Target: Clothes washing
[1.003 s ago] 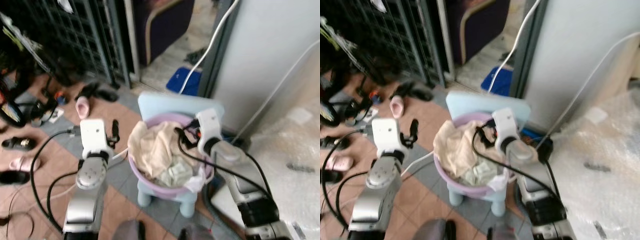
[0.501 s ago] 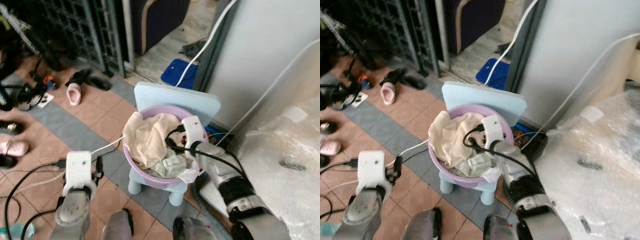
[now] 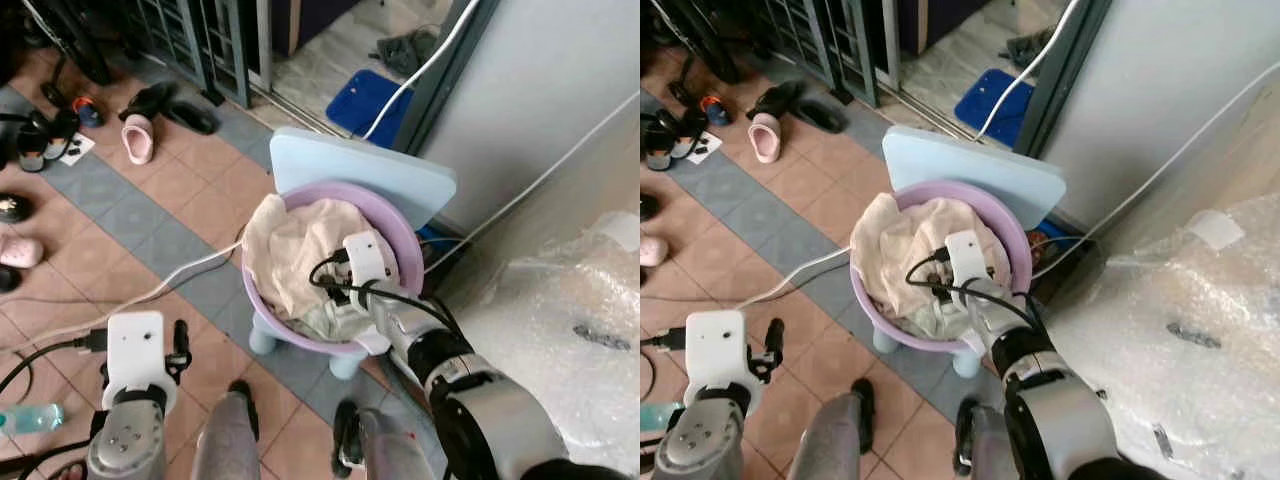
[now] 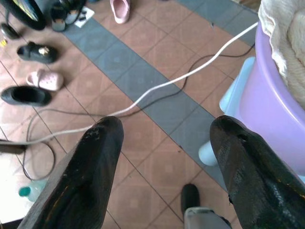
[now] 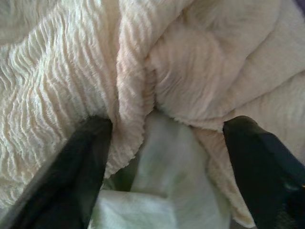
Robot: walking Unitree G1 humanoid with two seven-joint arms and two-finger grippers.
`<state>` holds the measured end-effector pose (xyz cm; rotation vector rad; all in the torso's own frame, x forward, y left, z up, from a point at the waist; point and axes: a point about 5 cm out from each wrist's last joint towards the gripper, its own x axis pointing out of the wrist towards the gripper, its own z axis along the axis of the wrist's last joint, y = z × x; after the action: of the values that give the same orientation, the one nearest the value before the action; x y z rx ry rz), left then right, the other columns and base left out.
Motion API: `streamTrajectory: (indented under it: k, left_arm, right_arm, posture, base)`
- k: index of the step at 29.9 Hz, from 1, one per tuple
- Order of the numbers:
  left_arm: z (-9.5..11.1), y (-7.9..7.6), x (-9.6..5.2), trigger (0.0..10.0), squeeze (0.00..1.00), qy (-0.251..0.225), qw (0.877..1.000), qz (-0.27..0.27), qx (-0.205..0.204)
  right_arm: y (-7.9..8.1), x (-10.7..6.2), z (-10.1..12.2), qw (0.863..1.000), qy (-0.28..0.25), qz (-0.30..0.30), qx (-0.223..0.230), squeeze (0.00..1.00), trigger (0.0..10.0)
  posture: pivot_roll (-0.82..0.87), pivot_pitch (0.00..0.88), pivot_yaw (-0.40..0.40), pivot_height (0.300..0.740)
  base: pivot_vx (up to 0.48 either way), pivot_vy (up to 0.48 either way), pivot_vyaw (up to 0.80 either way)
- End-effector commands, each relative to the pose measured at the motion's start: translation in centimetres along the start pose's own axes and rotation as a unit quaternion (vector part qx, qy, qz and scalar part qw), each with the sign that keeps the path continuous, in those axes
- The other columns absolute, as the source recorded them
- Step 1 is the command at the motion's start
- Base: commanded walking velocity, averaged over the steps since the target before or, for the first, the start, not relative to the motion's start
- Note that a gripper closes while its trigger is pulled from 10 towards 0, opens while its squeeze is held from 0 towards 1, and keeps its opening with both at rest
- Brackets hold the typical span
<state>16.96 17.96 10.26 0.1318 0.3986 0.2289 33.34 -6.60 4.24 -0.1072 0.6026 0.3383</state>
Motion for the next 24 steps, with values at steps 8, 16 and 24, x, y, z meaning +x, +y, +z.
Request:
streamTrajectory:
  k: [8,16,24]
  left_arm:
    - [0.1,-0.1,-1.2,10.0,0.0,0.01,1.0,0.025,-0.016]
    - [0.1,-0.8,-1.2,10.0,0.0,0.011,0.999,0.028,-0.032]
    - [0.3,-1.3,-0.8,10.0,0.0,0.008,0.999,0.032,-0.041]
  right_arm:
    - [1.6,0.2,-0.4,1.0,-0.011,0.016,0.006,0.0,0.0]
    - [3.5,0.4,0.8,0.998,-0.031,0.055,0.005,0.0,0.0]
    - [3.4,0.4,0.7,0.998,-0.028,0.061,0.009,0.0,0.0]
  posture:
    - [0.25,0.37,-0.152,0.74]
    - [0.23,0.363,-0.185,0.74]
    - [0.21,0.357,-0.209,0.74]
  base:
    - [0.0,0.0,0.0]
    - [0.0,0.0,0.0]
    - [0.0,0.0,0.0]
